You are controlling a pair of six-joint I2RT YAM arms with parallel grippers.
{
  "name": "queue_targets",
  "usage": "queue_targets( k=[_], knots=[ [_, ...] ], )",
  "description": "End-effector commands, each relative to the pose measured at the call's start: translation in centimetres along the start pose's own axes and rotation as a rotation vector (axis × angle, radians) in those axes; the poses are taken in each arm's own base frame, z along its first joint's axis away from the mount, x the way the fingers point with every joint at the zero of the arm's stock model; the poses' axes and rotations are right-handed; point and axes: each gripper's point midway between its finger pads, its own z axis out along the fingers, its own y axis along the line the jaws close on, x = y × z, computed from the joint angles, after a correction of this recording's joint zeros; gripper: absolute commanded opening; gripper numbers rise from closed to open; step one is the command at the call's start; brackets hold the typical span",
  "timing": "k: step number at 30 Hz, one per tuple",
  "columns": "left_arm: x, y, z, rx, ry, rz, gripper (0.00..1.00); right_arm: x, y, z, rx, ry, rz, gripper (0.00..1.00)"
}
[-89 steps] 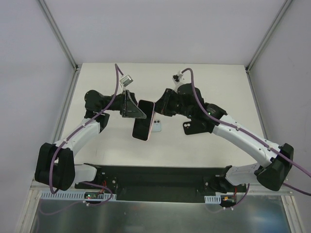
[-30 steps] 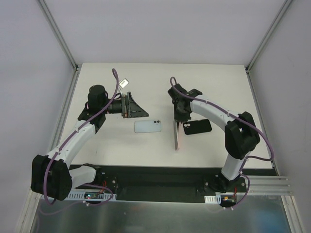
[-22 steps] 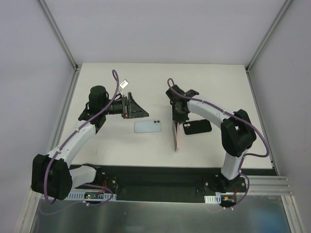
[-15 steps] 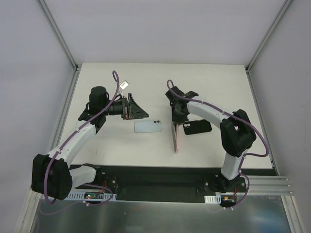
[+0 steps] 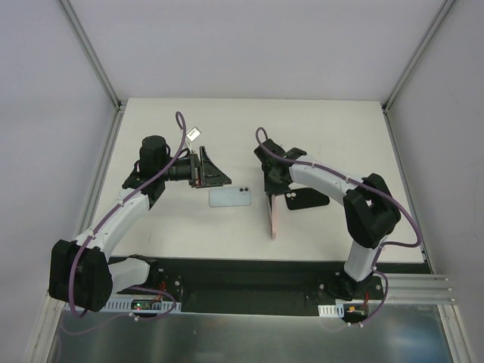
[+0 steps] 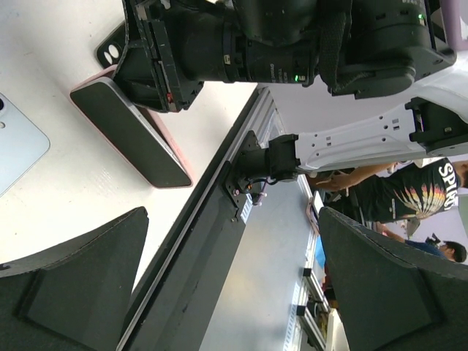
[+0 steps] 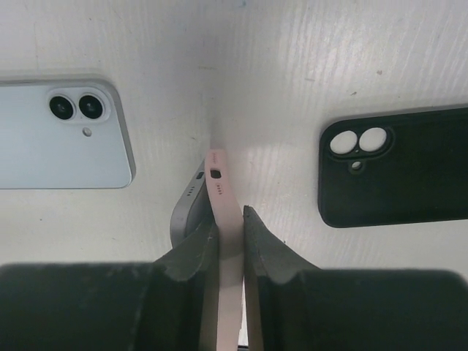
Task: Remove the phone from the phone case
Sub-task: Remove the phone case from the phone.
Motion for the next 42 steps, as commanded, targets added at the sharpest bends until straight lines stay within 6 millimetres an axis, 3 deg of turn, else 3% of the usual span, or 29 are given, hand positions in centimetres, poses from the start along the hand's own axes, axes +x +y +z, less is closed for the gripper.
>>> queue_targets(
  k=[1,10,21,30,35,42],
  knots=[
    [-0.5,0.1,0.0,-0.004,-0.021,0.040,0.99,7.5,-0.6,2.5,0.072,0.206,-0.044,0.17],
    [-0.1,0.6,-0.1,-0.012,-0.020,0.032,0.99,11.4,-1.9,4.4,0.126,0.272,-0.041,0.18],
    [-0.4,0.6,0.1,-0.013,-0.018,0.011,0.99,11.2,-3.5,3.4,0.186,0.242,-0.056,0.23],
    [-0.2,1.6,0.4,-0.031,-0.012,-0.027,0.98,12.9,-4.3,5.0,0.220,0.294,-0.071,0.23],
    [0.3,2.9,1.4,-0.065,0.000,-0.088,0.98,14.1,-4.3,6.3,0.220,0.329,-0.072,0.23],
    [1.9,6.8,3.4,-0.170,-0.042,-0.284,0.98,15.5,-3.6,8.2,0.181,0.365,-0.047,0.21]
  ],
)
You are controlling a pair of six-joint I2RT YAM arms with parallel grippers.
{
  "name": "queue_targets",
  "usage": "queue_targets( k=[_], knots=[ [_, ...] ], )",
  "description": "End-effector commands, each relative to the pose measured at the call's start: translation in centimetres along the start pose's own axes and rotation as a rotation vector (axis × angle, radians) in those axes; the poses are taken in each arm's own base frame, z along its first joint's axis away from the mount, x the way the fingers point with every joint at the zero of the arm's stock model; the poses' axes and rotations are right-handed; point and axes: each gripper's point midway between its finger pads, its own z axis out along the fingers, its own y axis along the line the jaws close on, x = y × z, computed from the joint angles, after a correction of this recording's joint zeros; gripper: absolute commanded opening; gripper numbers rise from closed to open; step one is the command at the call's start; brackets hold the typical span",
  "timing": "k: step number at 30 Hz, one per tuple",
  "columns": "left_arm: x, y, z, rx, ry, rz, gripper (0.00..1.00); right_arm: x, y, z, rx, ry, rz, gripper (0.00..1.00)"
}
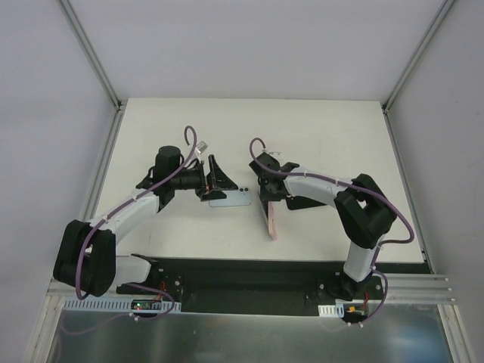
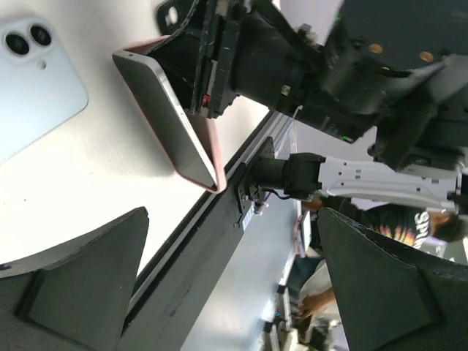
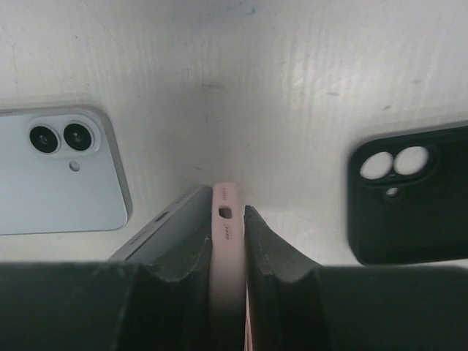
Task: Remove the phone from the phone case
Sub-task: Remove the phone case from the phone.
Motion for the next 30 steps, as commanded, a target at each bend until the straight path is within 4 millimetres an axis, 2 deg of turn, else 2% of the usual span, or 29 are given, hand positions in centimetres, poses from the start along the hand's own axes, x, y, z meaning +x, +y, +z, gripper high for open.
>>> queue_targets(
  k=[1,3,4,5,6,7,9,10,13,18,22,23,24,25,30],
  knots=[
    [0.1,1.8,1.9,-0.051,-0.034,-0.112,0.98,14.6,-4.3,3.7,0.132,0.467,-0.088,0.17],
    [1.1,2.8,3.7,-0.089,-0.007,-0.155,0.97,15.0,-4.0,4.0,0.119,0.475,-0.073,0.13],
    [1.7,2.9,4.4,-0.096,0.012,-0.166,0.97,15.4,-3.9,4.1,0.109,0.482,-0.067,0.06],
    [2.6,2.7,5.4,-0.096,0.038,-0.166,0.97,15.5,-3.8,4.2,0.104,0.482,-0.061,0.04],
    [3.1,3.6,6.2,-0.112,0.058,-0.221,0.97,15.5,-3.7,4.2,0.101,0.481,-0.052,0.03],
    [2.9,3.2,6.8,-0.081,0.048,-0.212,0.97,15.5,-3.6,4.2,0.093,0.476,-0.048,0.01],
    [3.6,4.5,7.5,-0.089,0.058,-0.310,0.95,15.6,-3.8,4.1,0.096,0.473,-0.049,0.01],
    [3.1,4.2,7.8,-0.057,0.041,-0.301,0.95,15.3,-3.7,3.9,0.092,0.463,-0.043,0.02],
    [3.4,5.0,8.2,-0.068,0.043,-0.363,0.95,15.1,-3.7,3.6,0.086,0.453,-0.043,0.02],
    [2.8,4.4,8.3,-0.068,-0.004,-0.380,0.95,14.7,-3.0,3.7,0.064,0.445,-0.037,0.01],
    [3.0,5.3,8.7,-0.173,-0.071,-0.391,0.92,14.1,-2.0,3.7,0.061,0.426,-0.010,0.01],
    [2.7,4.8,8.7,-0.189,-0.090,-0.346,0.91,13.9,-1.7,3.7,0.067,0.420,0.010,0.01],
    [3.5,6.0,8.3,-0.265,-0.085,-0.364,0.90,14.0,-1.6,3.7,0.075,0.417,0.019,0.01],
    [3.7,6.3,8.1,-0.302,-0.101,-0.358,0.90,13.7,-1.3,3.7,0.074,0.409,0.033,0.01],
    [3.1,7.8,6.4,-0.430,-0.211,-0.326,0.89,14.0,-0.1,3.9,0.064,0.400,0.144,0.01]
  ],
)
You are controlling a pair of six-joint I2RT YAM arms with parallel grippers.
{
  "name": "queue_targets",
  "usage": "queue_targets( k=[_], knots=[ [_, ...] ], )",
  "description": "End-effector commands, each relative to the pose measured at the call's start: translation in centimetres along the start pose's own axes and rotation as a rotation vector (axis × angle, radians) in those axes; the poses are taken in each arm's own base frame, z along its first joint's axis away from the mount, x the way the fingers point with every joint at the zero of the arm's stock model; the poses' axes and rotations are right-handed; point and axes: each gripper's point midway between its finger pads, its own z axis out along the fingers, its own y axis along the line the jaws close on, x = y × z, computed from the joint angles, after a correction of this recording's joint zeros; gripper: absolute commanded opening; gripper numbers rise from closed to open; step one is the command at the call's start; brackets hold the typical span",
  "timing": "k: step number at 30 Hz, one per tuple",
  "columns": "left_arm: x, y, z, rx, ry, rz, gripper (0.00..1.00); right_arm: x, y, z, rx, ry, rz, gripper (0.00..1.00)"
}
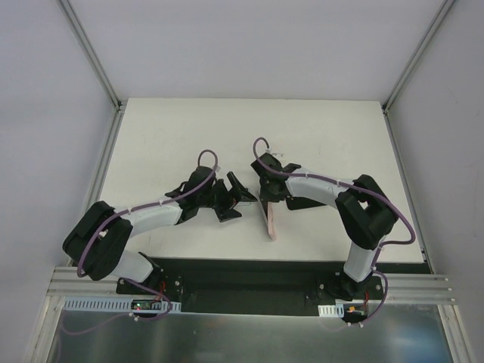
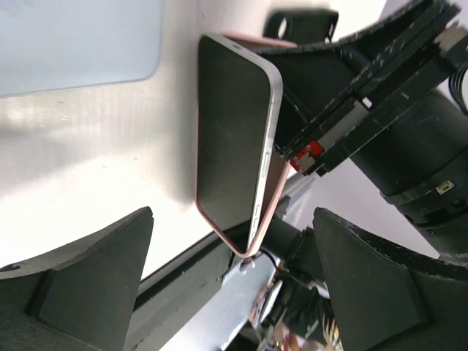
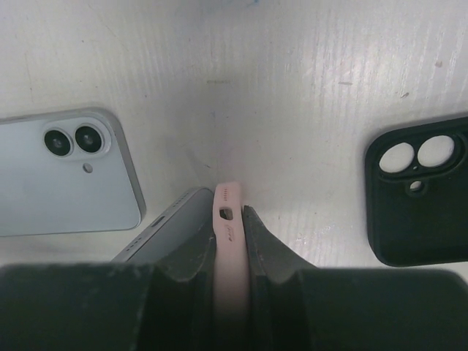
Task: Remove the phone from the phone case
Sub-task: Remove the phone case from the phone.
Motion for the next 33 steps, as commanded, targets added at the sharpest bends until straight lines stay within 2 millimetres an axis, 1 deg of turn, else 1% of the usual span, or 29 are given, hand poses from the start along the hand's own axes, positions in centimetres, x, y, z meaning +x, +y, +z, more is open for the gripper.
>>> queue_targets(
  k=[1,4,5,7,11,18,22,27,29,32,33],
  knots=[
    [-2.3,0.7,-0.9,-0.104,-0.144,0.042,0.89,13.4,-2.2,3.6,0.125,0.379,0.105,0.01],
    [-1.8,0.6,-0.4,-0.113,-0.111,0.059,0.87,13.7,-0.5,3.8,0.068,0.400,0.167,0.01],
    [-1.4,0.9,-0.1,-0.125,-0.097,0.065,0.87,13.9,0.0,3.9,0.058,0.405,0.167,0.01],
    [-1.0,1.4,0.4,-0.144,-0.074,0.058,0.86,13.8,0.5,3.9,0.065,0.400,0.155,0.01],
    [-0.5,1.6,0.7,-0.149,-0.059,0.091,0.84,14.1,1.2,4.1,0.072,0.410,0.140,0.01],
    [-0.4,1.9,1.0,-0.189,-0.062,0.171,0.83,14.8,1.1,4.5,0.084,0.431,0.142,0.01],
    [0.0,2.0,1.8,-0.217,-0.048,0.207,0.82,14.7,1.4,4.5,0.074,0.430,0.133,0.01],
    [0.3,2.0,2.3,-0.230,-0.046,0.232,0.82,14.6,1.3,4.3,0.082,0.426,0.120,0.02],
    [0.0,2.6,2.6,-0.256,-0.050,0.231,0.80,14.6,1.2,4.3,0.084,0.427,0.121,0.01],
    [-0.1,3.8,2.7,-0.319,-0.050,0.233,0.72,14.6,1.2,4.2,0.083,0.424,0.121,0.01],
    [-0.4,4.0,2.8,-0.332,-0.068,0.239,0.70,14.6,1.1,4.2,0.086,0.423,0.122,0.01]
  ],
)
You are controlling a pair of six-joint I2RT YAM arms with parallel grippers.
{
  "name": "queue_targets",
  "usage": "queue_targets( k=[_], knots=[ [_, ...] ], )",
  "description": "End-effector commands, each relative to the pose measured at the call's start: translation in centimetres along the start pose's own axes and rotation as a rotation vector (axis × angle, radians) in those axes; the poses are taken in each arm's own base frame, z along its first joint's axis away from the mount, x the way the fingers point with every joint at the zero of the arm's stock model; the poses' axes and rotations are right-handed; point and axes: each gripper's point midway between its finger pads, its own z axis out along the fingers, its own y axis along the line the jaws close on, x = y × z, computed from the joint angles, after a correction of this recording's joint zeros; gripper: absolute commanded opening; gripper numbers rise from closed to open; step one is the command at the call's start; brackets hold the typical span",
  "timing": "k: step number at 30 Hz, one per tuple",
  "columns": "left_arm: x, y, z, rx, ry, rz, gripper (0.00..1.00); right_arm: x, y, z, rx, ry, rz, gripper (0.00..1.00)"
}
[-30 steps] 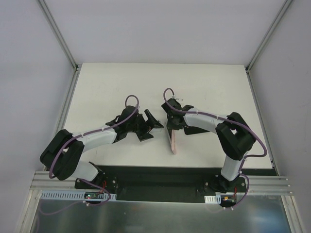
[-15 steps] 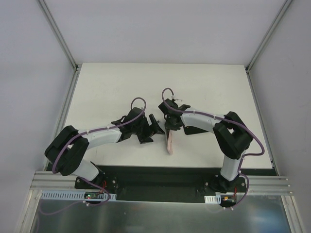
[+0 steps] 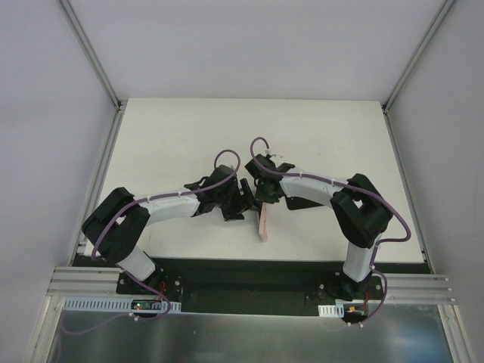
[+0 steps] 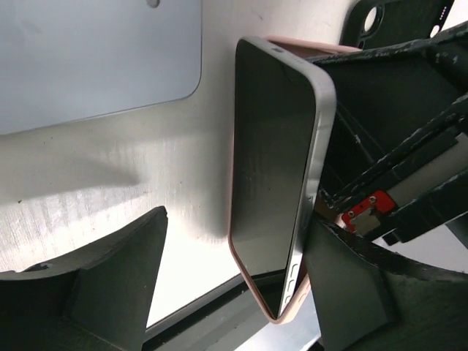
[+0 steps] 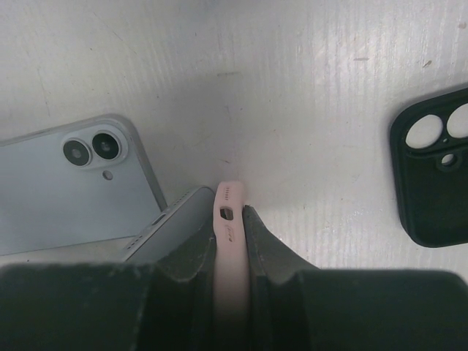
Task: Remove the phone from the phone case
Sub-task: Remove the phone case from the phone.
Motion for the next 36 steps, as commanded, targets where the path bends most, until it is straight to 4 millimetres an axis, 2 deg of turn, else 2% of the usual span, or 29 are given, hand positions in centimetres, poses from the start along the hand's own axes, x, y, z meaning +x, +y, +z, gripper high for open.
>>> queue_targets(
  k=[1,3,4,6,9,12,16,19,20,21,22,23,25,32,36],
  knots=[
    [-0.5,1.8,0.4,-0.115,-0.035,0.042,0.65,13.9,-1.8,4.0,0.069,0.414,-0.009,0.02],
    [-0.5,2.3,0.5,-0.152,-0.048,0.060,0.60,13.9,-2.2,3.9,0.082,0.408,-0.011,0.01],
    [-0.6,2.2,0.7,-0.162,-0.050,0.078,0.55,13.7,-2.1,3.7,0.077,0.403,-0.012,0.02],
    [-0.2,2.7,0.7,-0.212,-0.040,0.107,0.52,13.6,-2.1,3.5,0.078,0.400,-0.009,0.01],
    [0.2,2.7,1.4,-0.262,-0.041,0.171,0.29,13.2,-1.7,2.9,0.060,0.389,-0.003,0.01],
    [1.0,3.5,2.0,-0.287,-0.019,0.159,0.16,12.3,-1.7,2.6,0.056,0.353,-0.003,0.01],
    [1.9,5.3,2.4,-0.328,0.012,0.147,0.20,11.8,-1.9,1.7,0.041,0.334,0.003,0.01],
    [2.2,5.8,2.8,-0.342,0.034,0.153,0.23,11.2,-1.6,1.0,0.018,0.321,0.005,0.01],
    [2.3,5.8,3.0,-0.340,0.042,0.158,0.21,11.0,-1.6,0.8,0.015,0.316,0.009,0.01],
    [2.4,5.8,3.1,-0.342,0.055,0.165,0.10,10.8,-1.4,0.5,0.007,0.311,0.009,0.01],
    [2.6,6.2,3.4,-0.354,0.066,0.168,0.03,10.5,-1.3,0.0,-0.006,0.301,0.007,0.01],
    [2.7,6.2,3.4,-0.356,0.073,0.171,0.00,10.3,-1.1,-0.4,-0.015,0.293,0.006,0.01],
    [2.7,6.2,3.5,-0.357,0.081,0.185,0.00,9.5,-0.9,-1.7,-0.045,0.268,0.004,0.02],
    [1.2,5.3,1.0,-0.341,-0.004,0.247,0.00,7.5,-2.5,-5.4,-0.119,0.181,0.013,0.01],
    [0.8,3.2,-0.7,-0.264,-0.031,0.276,0.00,6.7,-3.8,-7.2,-0.141,0.142,-0.010,0.01]
  ],
)
